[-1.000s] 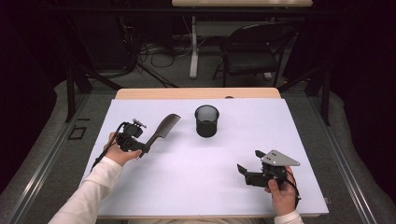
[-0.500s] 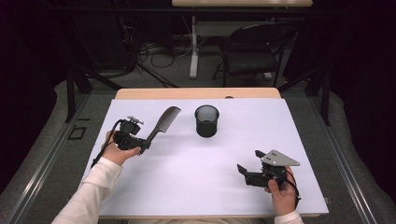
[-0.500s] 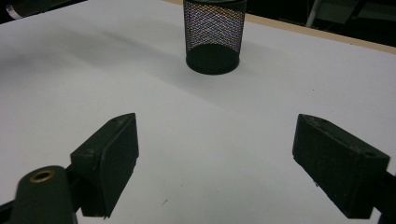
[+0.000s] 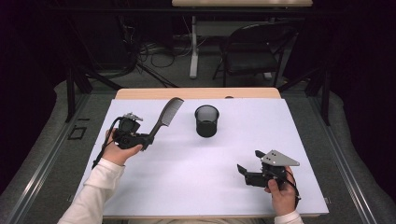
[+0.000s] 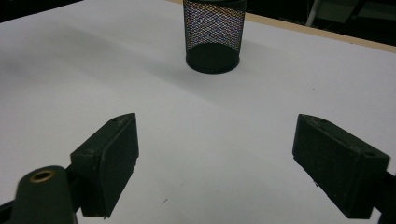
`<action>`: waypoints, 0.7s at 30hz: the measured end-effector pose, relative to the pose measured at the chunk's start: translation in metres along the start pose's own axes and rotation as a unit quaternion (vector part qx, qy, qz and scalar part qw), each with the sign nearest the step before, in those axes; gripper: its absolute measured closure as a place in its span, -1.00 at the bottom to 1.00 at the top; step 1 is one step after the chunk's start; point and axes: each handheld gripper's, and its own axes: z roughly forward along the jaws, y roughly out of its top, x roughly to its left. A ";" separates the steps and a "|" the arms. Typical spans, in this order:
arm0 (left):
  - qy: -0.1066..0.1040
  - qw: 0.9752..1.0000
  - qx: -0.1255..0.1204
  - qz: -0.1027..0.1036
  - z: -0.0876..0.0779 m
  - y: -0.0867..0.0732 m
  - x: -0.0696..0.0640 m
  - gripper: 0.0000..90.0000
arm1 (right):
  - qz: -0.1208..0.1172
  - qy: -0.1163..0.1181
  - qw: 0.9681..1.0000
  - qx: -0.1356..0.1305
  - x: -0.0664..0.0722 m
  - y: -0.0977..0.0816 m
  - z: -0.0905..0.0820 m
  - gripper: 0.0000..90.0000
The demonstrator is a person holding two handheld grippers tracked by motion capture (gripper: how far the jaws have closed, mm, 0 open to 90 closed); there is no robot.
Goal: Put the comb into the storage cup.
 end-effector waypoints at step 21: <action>-0.013 0.998 -0.063 0.017 0.002 0.003 -0.021 0.61 | -0.001 0.000 1.000 0.002 0.000 0.000 0.000 -0.68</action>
